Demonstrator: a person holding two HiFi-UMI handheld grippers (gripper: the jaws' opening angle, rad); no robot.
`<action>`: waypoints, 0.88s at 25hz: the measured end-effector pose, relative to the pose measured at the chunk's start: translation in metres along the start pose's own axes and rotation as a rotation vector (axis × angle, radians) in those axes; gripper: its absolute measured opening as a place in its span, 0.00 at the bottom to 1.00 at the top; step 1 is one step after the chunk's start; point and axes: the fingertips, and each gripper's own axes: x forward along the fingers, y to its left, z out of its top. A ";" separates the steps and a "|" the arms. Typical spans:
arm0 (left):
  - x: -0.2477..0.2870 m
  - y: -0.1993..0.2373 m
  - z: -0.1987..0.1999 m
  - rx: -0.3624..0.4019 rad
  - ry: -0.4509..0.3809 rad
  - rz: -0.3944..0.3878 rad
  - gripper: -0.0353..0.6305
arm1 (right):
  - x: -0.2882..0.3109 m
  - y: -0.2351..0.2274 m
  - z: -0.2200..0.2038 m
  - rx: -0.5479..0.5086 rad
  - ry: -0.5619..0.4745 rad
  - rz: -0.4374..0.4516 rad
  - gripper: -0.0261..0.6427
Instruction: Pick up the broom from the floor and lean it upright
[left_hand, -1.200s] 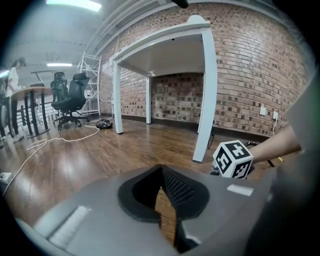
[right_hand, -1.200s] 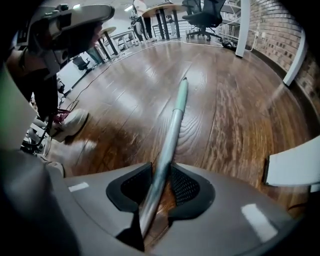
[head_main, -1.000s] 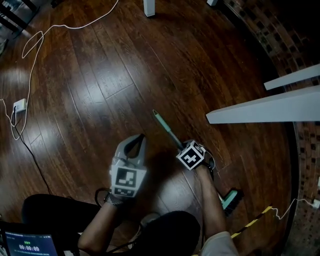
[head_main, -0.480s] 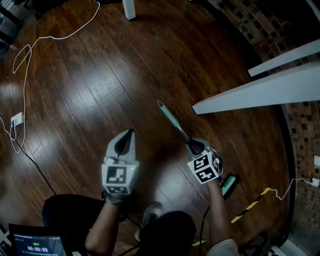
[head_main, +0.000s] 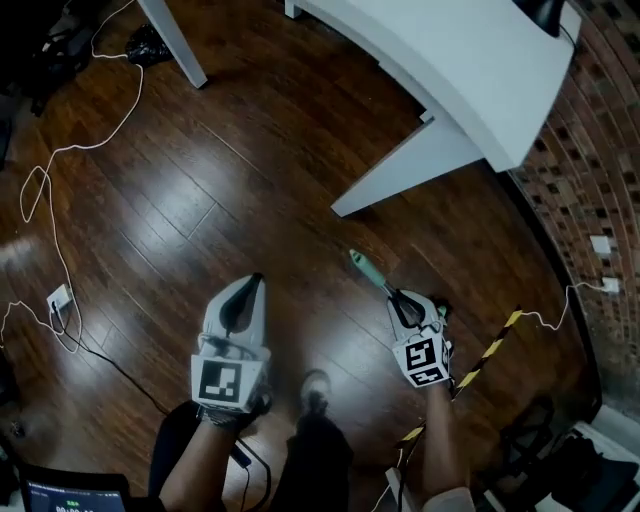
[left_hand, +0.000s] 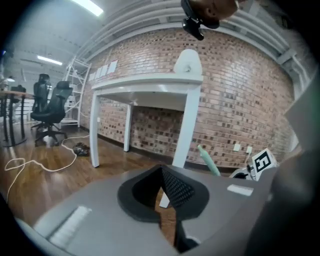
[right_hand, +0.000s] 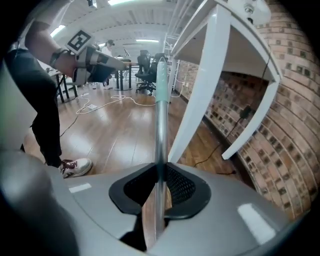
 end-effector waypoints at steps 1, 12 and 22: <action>-0.004 -0.013 0.022 0.004 0.008 -0.054 0.05 | -0.015 -0.008 0.001 0.018 0.006 -0.025 0.16; -0.022 -0.115 0.155 0.081 -0.031 -0.242 0.05 | -0.119 -0.084 0.035 0.190 -0.091 -0.138 0.17; 0.000 -0.155 0.181 0.054 -0.051 -0.206 0.05 | -0.105 -0.141 0.090 0.265 -0.196 -0.119 0.17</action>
